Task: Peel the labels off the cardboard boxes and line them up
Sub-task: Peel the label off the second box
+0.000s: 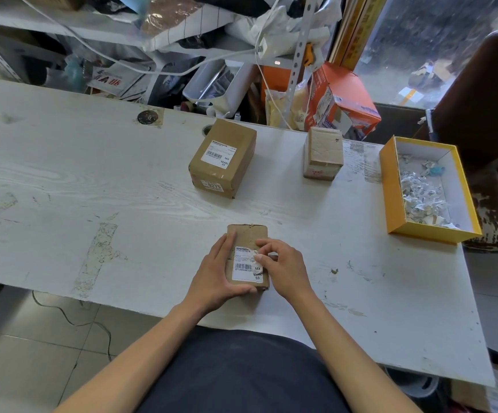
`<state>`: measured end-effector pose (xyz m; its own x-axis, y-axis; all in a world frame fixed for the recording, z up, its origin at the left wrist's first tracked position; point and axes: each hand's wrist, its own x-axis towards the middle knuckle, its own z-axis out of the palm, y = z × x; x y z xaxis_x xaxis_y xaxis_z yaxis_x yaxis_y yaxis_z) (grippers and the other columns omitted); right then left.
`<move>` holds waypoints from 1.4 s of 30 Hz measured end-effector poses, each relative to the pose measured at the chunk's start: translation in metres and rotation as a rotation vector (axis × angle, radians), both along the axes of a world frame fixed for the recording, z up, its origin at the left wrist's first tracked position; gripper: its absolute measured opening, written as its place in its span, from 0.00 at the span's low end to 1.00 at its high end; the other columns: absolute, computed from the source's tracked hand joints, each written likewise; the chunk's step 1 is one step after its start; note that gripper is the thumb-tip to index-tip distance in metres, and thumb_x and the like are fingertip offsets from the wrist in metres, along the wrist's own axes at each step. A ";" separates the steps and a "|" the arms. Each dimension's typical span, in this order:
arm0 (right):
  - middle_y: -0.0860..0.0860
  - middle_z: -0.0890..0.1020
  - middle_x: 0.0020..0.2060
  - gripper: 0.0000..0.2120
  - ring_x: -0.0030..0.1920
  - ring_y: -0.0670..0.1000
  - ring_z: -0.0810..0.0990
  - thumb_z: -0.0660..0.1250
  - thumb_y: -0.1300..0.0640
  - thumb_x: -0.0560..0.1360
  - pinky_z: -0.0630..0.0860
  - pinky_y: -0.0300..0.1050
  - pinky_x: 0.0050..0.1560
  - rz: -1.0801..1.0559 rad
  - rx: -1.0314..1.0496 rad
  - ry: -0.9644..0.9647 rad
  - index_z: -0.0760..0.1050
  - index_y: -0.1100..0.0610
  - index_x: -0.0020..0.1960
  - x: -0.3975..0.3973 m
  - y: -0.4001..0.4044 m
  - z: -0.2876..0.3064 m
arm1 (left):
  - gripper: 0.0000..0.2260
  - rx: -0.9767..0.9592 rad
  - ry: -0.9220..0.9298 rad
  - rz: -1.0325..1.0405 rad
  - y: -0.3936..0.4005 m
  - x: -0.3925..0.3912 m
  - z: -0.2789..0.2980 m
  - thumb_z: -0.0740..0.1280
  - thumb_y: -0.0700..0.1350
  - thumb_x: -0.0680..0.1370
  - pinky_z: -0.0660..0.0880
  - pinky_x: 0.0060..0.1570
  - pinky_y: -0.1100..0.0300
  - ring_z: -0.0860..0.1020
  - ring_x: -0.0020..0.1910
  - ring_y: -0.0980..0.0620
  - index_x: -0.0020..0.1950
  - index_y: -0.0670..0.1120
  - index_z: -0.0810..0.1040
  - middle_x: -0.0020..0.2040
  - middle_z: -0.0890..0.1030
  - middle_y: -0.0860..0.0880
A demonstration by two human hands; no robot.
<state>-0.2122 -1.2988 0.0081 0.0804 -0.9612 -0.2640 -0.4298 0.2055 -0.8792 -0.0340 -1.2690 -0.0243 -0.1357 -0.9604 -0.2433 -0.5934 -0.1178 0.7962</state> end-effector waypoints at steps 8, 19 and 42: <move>0.40 0.80 0.52 0.09 0.49 0.43 0.80 0.70 0.62 0.73 0.78 0.38 0.48 -0.007 0.007 -0.003 0.78 0.52 0.36 0.000 0.000 0.000 | 0.56 -0.002 -0.005 -0.005 0.000 0.001 -0.003 0.77 0.65 0.59 0.64 0.73 0.54 0.59 0.76 0.57 0.77 0.67 0.46 0.79 0.55 0.57; 0.38 0.79 0.51 0.09 0.47 0.42 0.80 0.69 0.61 0.74 0.78 0.34 0.44 -0.003 0.016 -0.004 0.77 0.52 0.36 0.000 0.000 -0.001 | 0.56 0.002 -0.013 -0.001 0.000 0.001 -0.004 0.78 0.66 0.58 0.65 0.72 0.51 0.60 0.76 0.55 0.77 0.67 0.46 0.79 0.55 0.59; 0.40 0.80 0.52 0.09 0.49 0.42 0.79 0.68 0.62 0.75 0.76 0.31 0.44 0.011 0.008 -0.016 0.76 0.53 0.37 -0.001 0.001 0.000 | 0.56 0.000 -0.014 -0.005 0.000 0.000 -0.002 0.77 0.66 0.58 0.63 0.73 0.52 0.59 0.76 0.56 0.77 0.66 0.46 0.79 0.55 0.58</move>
<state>-0.2129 -1.2979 0.0077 0.0955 -0.9582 -0.2698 -0.4178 0.2074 -0.8845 -0.0340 -1.2689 -0.0263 -0.1370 -0.9597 -0.2452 -0.6052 -0.1149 0.7878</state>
